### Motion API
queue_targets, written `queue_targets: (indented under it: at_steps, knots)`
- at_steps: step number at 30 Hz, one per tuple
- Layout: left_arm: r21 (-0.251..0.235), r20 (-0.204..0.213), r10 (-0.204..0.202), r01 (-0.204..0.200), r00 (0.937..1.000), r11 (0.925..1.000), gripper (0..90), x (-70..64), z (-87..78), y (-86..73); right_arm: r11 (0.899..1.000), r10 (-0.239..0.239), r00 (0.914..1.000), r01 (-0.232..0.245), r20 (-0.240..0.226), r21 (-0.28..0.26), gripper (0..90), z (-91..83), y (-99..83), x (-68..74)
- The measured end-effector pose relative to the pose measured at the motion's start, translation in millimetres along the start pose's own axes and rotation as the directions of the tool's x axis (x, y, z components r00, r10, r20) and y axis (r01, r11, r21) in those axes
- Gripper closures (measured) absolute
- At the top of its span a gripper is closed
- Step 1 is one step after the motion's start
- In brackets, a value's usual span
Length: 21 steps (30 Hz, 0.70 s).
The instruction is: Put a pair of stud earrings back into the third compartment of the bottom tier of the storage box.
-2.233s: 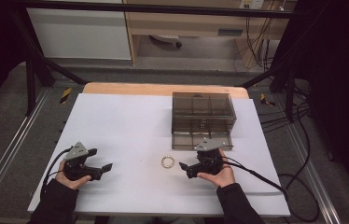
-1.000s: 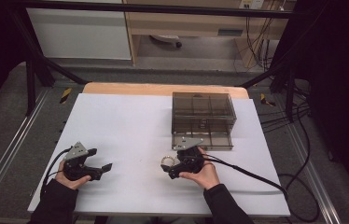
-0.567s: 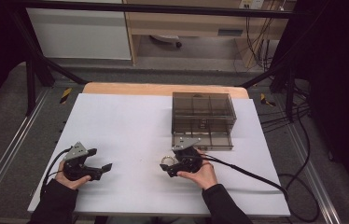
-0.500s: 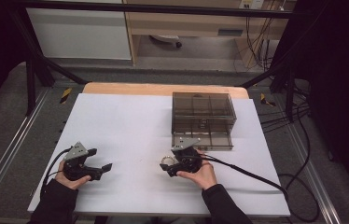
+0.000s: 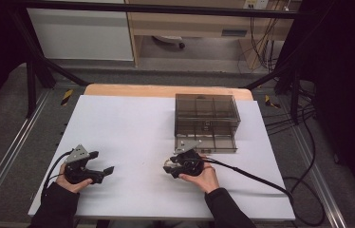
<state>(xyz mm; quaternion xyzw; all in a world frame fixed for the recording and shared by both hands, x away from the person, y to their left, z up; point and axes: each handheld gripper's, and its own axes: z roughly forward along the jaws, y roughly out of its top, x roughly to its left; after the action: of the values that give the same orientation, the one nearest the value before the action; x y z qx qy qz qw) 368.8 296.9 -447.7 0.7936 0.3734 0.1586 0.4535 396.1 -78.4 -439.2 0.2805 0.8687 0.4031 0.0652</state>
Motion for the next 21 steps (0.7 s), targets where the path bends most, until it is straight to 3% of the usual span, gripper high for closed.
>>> queue_targets:
  at_steps: [21]
  knots:
    - [0.001,0.001,0.002,-0.002,1.0,1.0,6.3,-0.1,0.3,0.0,0.999,-0.007,0.9998,0.008,-0.02,0.042,74.4,9.0,-4.9,-1.1]
